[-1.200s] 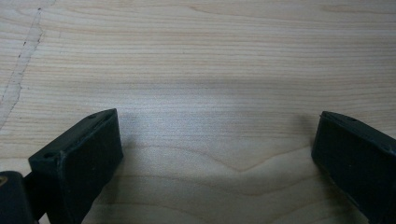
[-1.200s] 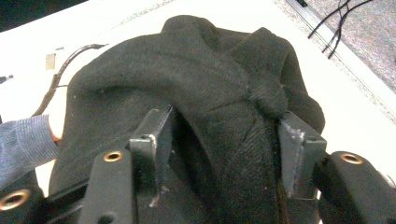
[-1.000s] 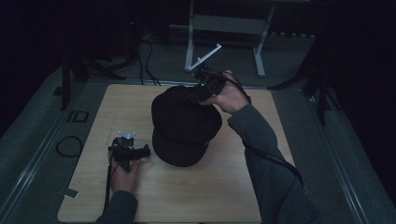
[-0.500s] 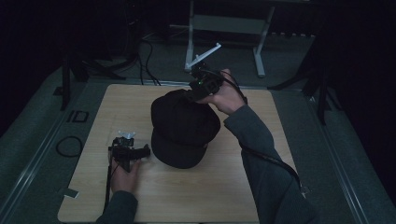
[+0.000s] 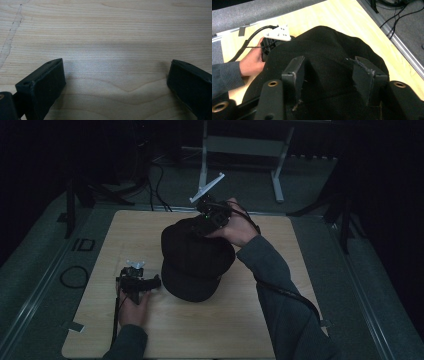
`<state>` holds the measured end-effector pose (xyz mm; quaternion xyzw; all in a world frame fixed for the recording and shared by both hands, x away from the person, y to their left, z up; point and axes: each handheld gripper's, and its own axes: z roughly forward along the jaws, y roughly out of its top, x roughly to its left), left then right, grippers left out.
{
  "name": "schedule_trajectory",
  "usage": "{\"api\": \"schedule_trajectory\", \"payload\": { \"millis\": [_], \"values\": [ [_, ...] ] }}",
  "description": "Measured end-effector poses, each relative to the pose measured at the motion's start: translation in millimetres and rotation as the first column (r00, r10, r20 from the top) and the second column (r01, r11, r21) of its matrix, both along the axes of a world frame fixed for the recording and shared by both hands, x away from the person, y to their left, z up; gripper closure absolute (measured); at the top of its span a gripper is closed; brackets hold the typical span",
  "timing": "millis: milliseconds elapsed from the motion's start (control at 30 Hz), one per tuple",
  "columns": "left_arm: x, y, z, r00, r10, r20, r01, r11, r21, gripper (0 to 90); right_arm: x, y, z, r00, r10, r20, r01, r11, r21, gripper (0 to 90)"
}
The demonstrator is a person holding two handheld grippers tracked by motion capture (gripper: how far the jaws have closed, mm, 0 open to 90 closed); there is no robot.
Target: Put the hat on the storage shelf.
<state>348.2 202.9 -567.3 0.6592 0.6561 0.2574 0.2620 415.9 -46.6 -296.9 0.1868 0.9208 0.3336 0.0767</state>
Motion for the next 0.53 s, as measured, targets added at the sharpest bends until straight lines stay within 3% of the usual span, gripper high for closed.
{"api": "schedule_trajectory", "payload": {
  "millis": [233,467,533],
  "values": [
    [0.0,-0.1,0.0,1.0000,0.001,0.000,-0.001,1.0000,-0.001,1.2,3.6,-6.9,0.5,0.9996,-0.022,-0.016,0.023,0.999,0.031,38.8],
    [0.1,0.0,0.0,1.0000,-0.001,0.000,0.001,1.0000,0.001,1.2,6.3,-22.4,1.2,0.9983,-0.054,-0.020,0.055,0.996,0.066,37.2],
    [0.1,0.0,0.1,1.0000,-0.001,0.000,0.001,1.0000,0.001,1.2,7.4,-34.9,1.2,0.9969,-0.077,-0.017,0.078,0.995,0.067,36.9]
  ]
}}
